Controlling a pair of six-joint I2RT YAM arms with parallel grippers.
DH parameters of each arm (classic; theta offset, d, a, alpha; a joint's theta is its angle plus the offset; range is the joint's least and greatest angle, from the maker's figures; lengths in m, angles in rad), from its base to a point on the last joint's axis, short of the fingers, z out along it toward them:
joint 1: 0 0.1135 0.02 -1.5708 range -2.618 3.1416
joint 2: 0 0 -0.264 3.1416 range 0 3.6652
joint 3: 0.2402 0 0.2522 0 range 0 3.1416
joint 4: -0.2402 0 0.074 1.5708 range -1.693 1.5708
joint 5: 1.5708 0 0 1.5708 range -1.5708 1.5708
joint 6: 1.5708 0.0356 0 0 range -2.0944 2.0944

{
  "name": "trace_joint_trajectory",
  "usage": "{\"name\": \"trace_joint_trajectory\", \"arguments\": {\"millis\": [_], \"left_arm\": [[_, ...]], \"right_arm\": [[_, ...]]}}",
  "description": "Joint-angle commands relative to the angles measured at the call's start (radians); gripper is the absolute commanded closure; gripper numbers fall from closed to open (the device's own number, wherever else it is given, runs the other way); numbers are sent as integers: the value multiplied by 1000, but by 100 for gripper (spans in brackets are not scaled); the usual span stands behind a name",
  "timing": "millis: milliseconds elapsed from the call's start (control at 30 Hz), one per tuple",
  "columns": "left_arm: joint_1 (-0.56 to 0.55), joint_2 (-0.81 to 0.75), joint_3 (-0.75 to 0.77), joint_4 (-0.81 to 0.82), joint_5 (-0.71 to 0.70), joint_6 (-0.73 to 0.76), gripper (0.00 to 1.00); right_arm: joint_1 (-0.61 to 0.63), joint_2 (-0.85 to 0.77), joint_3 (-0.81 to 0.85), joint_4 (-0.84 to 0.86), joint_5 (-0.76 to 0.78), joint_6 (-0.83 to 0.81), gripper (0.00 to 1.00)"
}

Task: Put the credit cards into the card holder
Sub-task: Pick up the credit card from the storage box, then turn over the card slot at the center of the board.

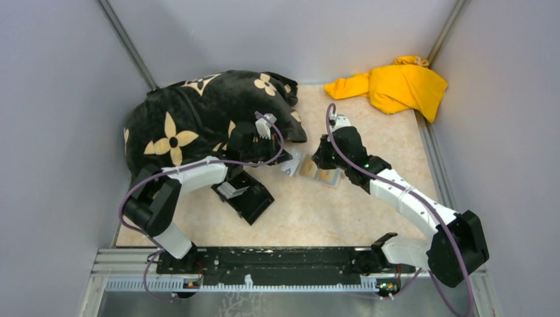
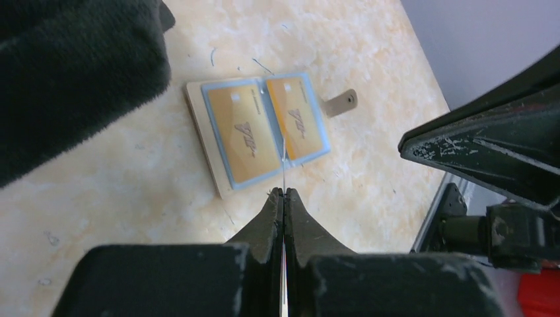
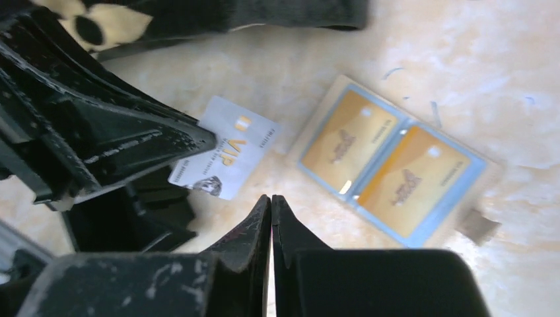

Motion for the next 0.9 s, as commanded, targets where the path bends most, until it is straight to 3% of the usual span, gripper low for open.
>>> {"name": "trace_joint_trajectory", "arguments": {"millis": [0, 433, 867], "left_arm": [[-12, 77, 93, -32, -34, 0, 100], [-17, 262, 249, -88, -44, 53, 100], [-17, 328, 275, -70, -91, 65, 100]], "right_arm": [[-5, 34, 13, -25, 189, 54, 100], [-9, 185, -5, -70, 343, 181, 100], [-58, 233, -29, -60, 328, 214, 100]]}}
